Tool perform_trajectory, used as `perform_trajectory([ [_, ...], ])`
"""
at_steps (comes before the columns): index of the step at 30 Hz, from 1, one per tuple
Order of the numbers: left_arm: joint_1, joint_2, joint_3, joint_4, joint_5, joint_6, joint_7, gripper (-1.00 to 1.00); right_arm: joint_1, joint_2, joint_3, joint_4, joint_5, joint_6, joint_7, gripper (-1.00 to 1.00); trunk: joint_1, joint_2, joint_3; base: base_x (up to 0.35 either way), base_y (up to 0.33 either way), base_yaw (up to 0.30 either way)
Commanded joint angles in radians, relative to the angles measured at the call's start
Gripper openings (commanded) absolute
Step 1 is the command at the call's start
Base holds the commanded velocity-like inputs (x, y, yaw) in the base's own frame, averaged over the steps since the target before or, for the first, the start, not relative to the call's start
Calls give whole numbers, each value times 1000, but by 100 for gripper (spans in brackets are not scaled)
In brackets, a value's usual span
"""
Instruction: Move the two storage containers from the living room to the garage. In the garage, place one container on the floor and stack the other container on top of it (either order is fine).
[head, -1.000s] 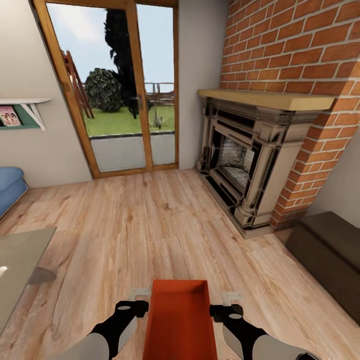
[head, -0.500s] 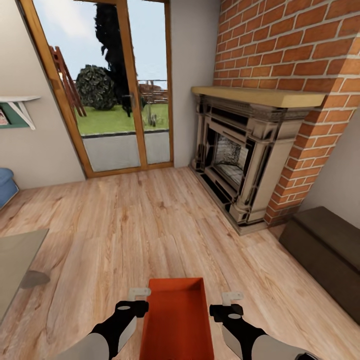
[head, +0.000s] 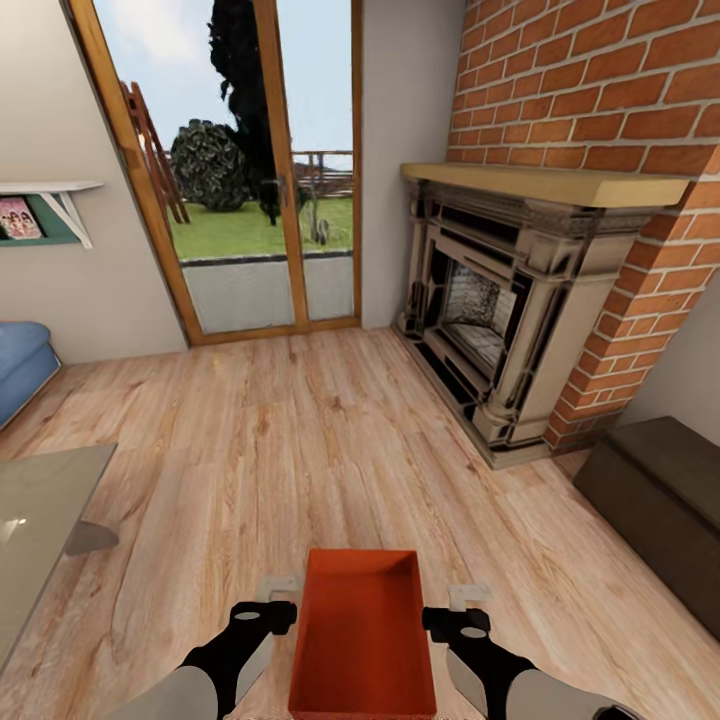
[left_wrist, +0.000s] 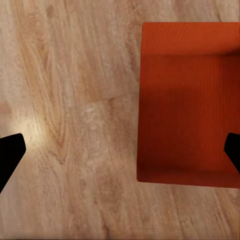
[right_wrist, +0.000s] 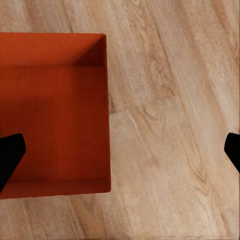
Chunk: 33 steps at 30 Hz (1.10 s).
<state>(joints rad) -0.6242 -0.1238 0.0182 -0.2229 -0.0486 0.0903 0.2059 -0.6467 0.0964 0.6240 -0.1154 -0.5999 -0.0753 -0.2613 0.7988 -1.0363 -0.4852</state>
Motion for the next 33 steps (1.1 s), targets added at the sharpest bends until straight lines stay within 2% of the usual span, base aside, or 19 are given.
perform_trajectory([
  [1, 0, 0, 2, -2, -5, 6, 3, 100, -1, -1, 9, 0, -20, -5, -3, 100, 0, -1, -3, 0, 0, 68],
  [3, 0, -1, 1, -2, -5, 6, 3, 100, -1, -2, 10, 0, -46, -7, -3, 100, 0, -1, -6, 0, 0, 65],
  [6, 0, -2, 1, -2, -5, 6, 3, 100, -1, -3, 10, 0, -53, -7, -3, 100, 0, -1, -11, 0, 0, 35],
  [33, 0, -1, 1, -1, -4, 6, 1, 100, -1, -4, 10, 2, -57, -8, -3, 100, 0, -1, -54, 0, 0, 1],
])
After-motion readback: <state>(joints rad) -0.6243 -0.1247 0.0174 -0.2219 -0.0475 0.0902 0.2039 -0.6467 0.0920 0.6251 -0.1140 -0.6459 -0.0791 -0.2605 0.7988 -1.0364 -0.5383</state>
